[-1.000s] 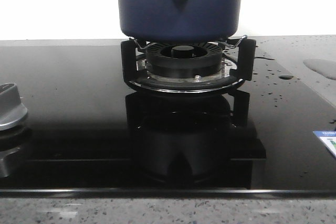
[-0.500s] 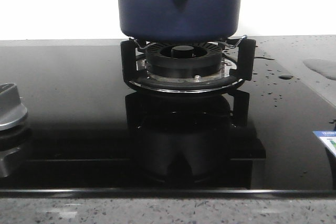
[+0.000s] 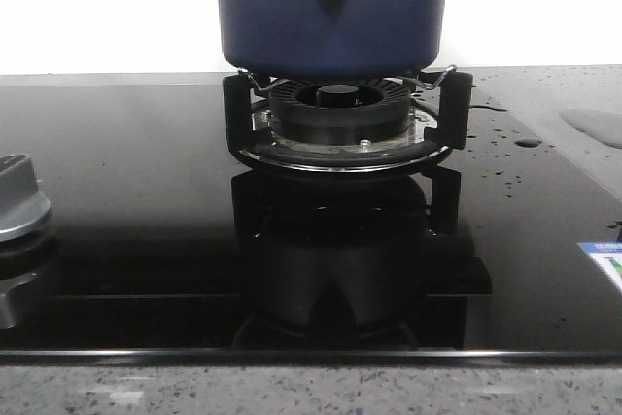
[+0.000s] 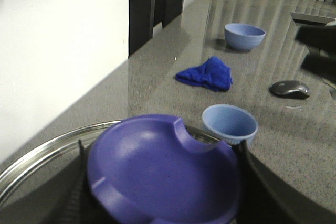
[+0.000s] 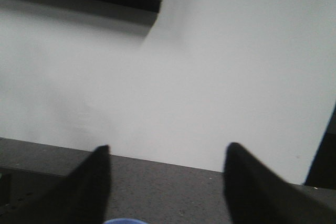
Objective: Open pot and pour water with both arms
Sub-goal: 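Lower the cup onto the counter beside the stove and open right gripper, then lower the glass lid onto the saucepan and release with left gripper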
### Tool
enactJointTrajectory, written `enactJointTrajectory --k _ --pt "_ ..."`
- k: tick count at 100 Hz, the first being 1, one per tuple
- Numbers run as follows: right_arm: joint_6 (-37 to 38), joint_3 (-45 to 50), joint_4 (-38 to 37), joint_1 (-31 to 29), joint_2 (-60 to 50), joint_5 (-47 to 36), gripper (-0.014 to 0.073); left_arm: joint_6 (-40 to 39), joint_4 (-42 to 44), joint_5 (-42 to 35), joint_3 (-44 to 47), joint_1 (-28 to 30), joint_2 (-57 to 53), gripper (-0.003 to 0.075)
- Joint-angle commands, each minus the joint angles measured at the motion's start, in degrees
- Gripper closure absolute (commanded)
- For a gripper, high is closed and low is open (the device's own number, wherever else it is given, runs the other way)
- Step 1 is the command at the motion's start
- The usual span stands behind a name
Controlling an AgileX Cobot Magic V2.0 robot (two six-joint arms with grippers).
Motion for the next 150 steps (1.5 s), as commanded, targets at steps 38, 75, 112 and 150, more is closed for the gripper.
enactJointTrajectory --k 38,75,112,150 --pt "0.1 -1.9 0.8 -0.2 -3.5 9.2 0.0659 0.3 -5.6 1.4 -1.7 -0.7 3.1 0.0456" --pt "0.1 -1.9 0.8 -0.2 -3.5 9.4 0.0659 0.8 -8.5 0.3 -1.8 -0.2 1.8 0.0051" --pt "-0.8 -1.4 8.5 5.6 -6.7 15.3 0.0665 -5.8 -3.6 -0.9 -1.8 9.2 -17.6 0.0702" --pt "-6.7 4.0 13.3 31.4 -14.0 23.7 0.0665 -15.1 11.4 -9.0 19.6 14.5 -44.0 0.0741"
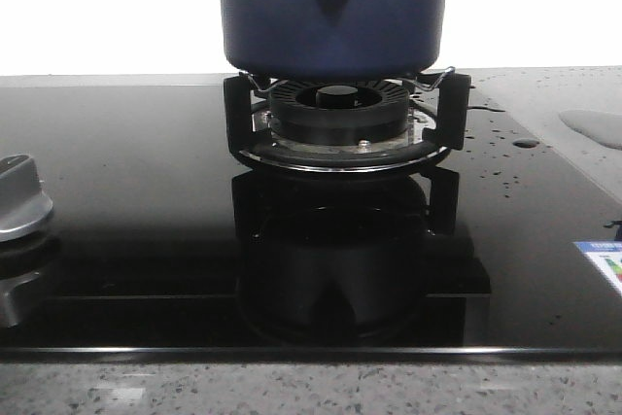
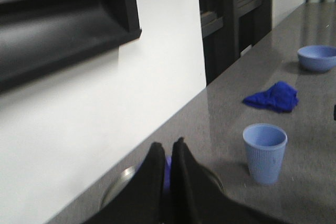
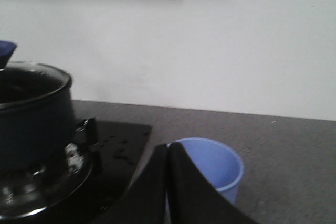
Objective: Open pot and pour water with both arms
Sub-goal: 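Lower the glass lid onto the saucepan and release with left gripper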
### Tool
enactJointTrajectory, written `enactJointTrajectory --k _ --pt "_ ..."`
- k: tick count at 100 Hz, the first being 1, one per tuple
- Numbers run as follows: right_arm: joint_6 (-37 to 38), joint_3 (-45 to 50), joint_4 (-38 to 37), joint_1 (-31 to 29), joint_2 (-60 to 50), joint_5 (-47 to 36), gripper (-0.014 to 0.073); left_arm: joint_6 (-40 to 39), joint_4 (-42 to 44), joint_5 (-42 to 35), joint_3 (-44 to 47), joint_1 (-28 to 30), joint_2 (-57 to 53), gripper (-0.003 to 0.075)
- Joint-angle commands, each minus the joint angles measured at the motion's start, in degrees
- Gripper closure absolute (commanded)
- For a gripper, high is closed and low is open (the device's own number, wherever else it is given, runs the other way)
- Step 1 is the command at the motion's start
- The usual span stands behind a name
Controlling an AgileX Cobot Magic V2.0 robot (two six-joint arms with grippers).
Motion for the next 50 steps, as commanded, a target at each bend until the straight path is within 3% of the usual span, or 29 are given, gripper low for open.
enactJointTrajectory --k 1,14,27,50 --pt "-0.8 -0.7 0.0 5.7 -0.2 0.9 0.0665 -1.1 -1.4 -6.4 8.1 0.2 -8.1 0.0741" --pt "-0.8 -0.7 0.0 11.6 -0.2 4.6 0.0665 -1.1 -1.6 -15.6 22.7 0.2 -20.4 0.0741" --pt "-0.7 -0.7 0.0 13.1 -0.2 4.2 0.0665 -1.1 -3.1 -19.9 34.6 0.2 -30.0 0.0741" --pt "-0.7 -0.7 0.0 13.1 -0.2 4.4 0.0665 -1.1 -4.0 -22.5 43.0 0.2 -38.6 0.0741"
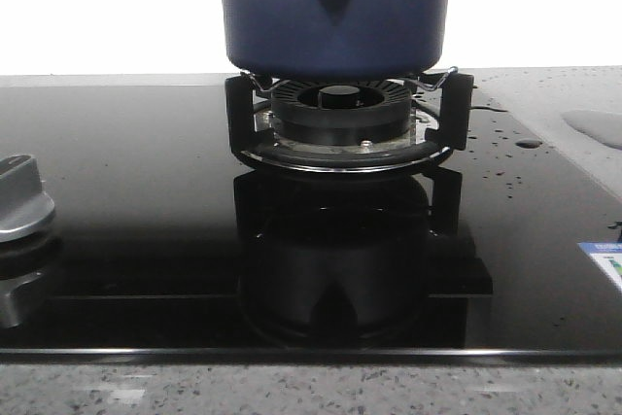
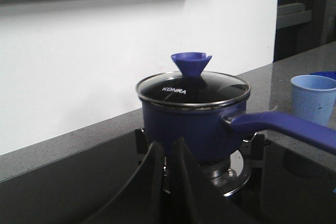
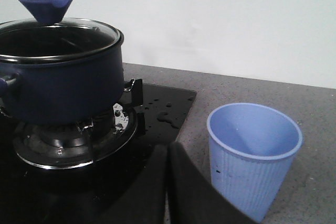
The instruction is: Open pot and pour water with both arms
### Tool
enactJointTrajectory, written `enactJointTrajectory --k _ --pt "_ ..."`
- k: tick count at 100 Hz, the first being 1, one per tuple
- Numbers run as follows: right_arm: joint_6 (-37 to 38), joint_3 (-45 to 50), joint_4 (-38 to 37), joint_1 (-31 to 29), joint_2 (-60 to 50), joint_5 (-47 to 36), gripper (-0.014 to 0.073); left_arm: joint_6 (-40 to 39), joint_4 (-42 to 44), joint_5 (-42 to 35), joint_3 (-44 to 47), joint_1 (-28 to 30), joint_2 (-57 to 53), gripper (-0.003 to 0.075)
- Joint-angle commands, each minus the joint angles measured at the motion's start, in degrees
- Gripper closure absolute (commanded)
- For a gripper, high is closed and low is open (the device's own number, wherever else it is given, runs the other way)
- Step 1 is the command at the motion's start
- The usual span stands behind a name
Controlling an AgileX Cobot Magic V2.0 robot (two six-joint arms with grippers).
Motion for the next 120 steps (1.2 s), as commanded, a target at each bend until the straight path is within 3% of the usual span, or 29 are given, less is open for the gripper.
enactJointTrajectory --k 1,63,82,91,109,115,120 --pt "-0.6 -1.4 -1.5 0.0 0.5 -2.9 0.0665 -0.6 -3.4 -2.9 0.2 0.2 -1.8 0.0741" --pt "-0.6 -1.4 -1.6 0.0 0.5 -2.9 0.0665 -0.6 -3.4 -2.8 0.8 0.2 -2.8 0.0741" --pt "-0.6 -1.4 -1.6 0.0 0.5 -2.9 0.0665 0.1 -2.9 -16.1 0.9 0.3 -2.8 0.0741" --pt "-0.6 -1.4 -1.6 0.0 0.5 -2.9 0.0665 -6.1 10.7 -21.7 0.9 1.1 -2.8 0.0741" --pt "-0.6 -1.4 -1.6 0.0 0.5 -2.9 0.0665 -51.5 61.7 -25.8 1.6 1.9 -2.8 0.0741" --pt "-0.6 -1.4 -1.6 0.0 0.5 -2.9 0.0665 -61.8 72.0 -29.0 3.4 1.9 -2.9 0.0741" --pt "-0.6 -1.4 -1.6 0.0 0.5 -2.9 0.0665 -66.1 76.3 -33.4 6.2 1.9 -3.6 0.0741"
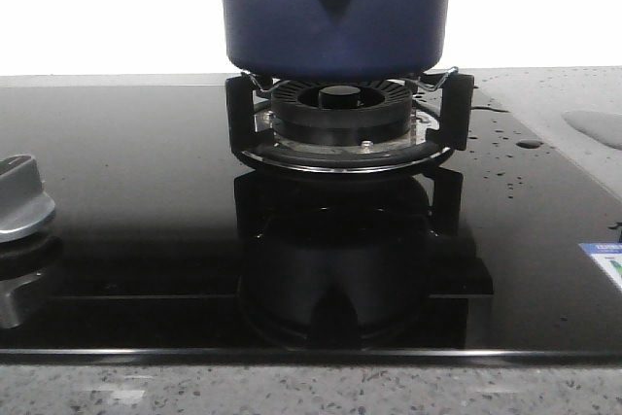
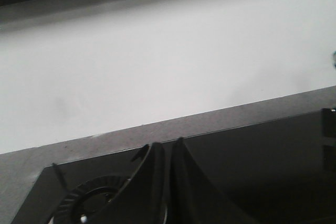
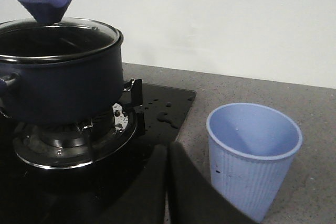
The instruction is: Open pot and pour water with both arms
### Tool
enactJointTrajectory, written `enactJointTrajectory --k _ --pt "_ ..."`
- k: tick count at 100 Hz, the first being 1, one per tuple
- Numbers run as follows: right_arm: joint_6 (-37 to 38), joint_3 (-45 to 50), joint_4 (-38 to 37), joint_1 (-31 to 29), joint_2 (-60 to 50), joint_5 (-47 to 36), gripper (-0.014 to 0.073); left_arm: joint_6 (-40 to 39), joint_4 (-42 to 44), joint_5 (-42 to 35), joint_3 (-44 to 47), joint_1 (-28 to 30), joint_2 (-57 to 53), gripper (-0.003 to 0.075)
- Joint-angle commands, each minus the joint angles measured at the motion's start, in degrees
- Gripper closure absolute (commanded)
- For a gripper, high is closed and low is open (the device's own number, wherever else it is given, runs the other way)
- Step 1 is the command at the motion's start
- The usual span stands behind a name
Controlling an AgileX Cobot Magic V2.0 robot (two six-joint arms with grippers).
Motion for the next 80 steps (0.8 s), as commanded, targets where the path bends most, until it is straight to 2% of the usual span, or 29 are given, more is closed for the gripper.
enactJointTrajectory --k 1,7,13,24,38,44,55,80 --pt "-0.6 -1.4 -1.6 0.0 0.5 -3.0 0.0665 -14.2 14.5 -10.2 2.4 0.2 -0.4 0.0741" --pt "-0.6 -1.4 -1.6 0.0 0.5 -3.0 0.0665 -14.4 14.5 -17.7 7.5 0.2 -2.3 0.0741" --pt "-0.6 -1.4 -1.6 0.0 0.5 -3.0 0.0665 -14.5 13.8 -21.7 12.2 0.2 -4.7 0.0741" --pt "-0.6 -1.4 -1.6 0.0 0.5 -3.0 0.0665 -14.5 12.2 -21.9 20.1 0.2 -10.8 0.0741" --pt "-0.6 -1.4 -1.6 0.0 0.5 -3.0 0.0665 -14.5 9.6 -15.5 27.2 0.4 -19.7 0.0741" --pt "-0.6 -1.4 -1.6 0.0 0.5 -3.0 0.0665 -14.5 8.9 -7.5 27.1 1.2 -20.2 0.0741" --pt "-0.6 -1.4 -1.6 0.0 0.6 -3.0 0.0665 -14.5 9.6 1.5 27.1 2.4 -19.2 0.0740" --pt "-0.6 -1.4 -1.6 0.0 0.6 -3.0 0.0665 -14.5 7.9 6.1 27.1 2.4 -19.4 0.0741"
